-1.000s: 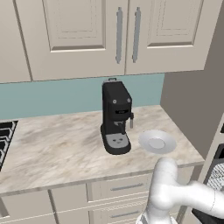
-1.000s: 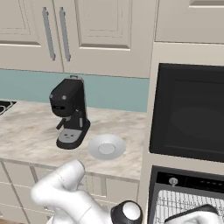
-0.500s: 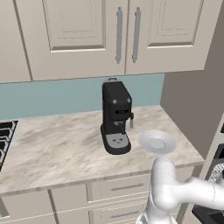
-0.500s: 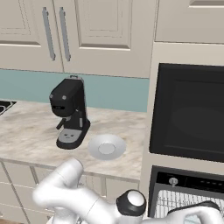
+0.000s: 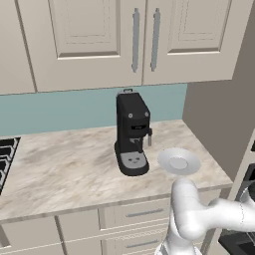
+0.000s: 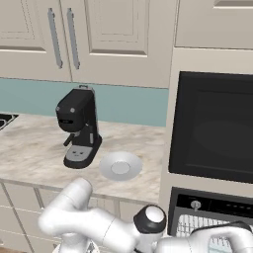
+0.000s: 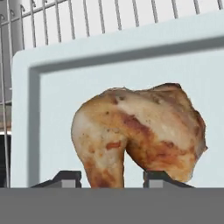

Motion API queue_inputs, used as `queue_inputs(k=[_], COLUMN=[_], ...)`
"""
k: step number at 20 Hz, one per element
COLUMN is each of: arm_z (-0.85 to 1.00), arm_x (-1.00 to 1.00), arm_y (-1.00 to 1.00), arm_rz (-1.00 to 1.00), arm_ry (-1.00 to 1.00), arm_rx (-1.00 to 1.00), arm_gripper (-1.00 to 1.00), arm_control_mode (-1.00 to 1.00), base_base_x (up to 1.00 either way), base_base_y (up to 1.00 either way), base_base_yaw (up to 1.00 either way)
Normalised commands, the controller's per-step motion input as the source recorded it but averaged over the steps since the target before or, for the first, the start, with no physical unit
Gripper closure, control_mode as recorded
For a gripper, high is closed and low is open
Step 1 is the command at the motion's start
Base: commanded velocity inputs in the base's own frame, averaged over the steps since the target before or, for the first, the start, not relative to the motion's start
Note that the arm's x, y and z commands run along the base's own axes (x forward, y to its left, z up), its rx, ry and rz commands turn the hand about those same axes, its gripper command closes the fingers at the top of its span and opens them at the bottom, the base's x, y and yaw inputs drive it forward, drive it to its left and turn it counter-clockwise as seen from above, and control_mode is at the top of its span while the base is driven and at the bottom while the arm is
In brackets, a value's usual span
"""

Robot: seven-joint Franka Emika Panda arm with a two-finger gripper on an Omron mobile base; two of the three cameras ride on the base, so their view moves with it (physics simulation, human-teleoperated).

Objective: Place the chicken drumstick on the bottom rack of the oven.

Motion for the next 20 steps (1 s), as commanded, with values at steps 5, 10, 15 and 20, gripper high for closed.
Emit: queue_inputs(k=[5, 10, 15, 20], arm_z=[-0.24, -0.08, 0.35, 0.54], arm_x=[-0.22, -0.15, -0.28, -0.71], arm_y=[-0.04, 0.00, 0.00, 0.20], arm_rz=[0.03, 0.04, 0.01, 0.00], arm_ry=[-0.18, -0.23, -0.06, -0.03], arm_rx=[0.15, 0.15, 0.01, -0.02], arm_gripper=[-1.00, -1.00, -1.00, -1.00], arm_control_mode=[-1.00, -1.00, -1.00, -1.00], base_base_x=[0.00, 0.00, 0.00, 0.00], base_base_y=[0.00, 0.00, 0.00, 0.00], base_base_yaw=[0.00, 0.00, 0.00, 0.00])
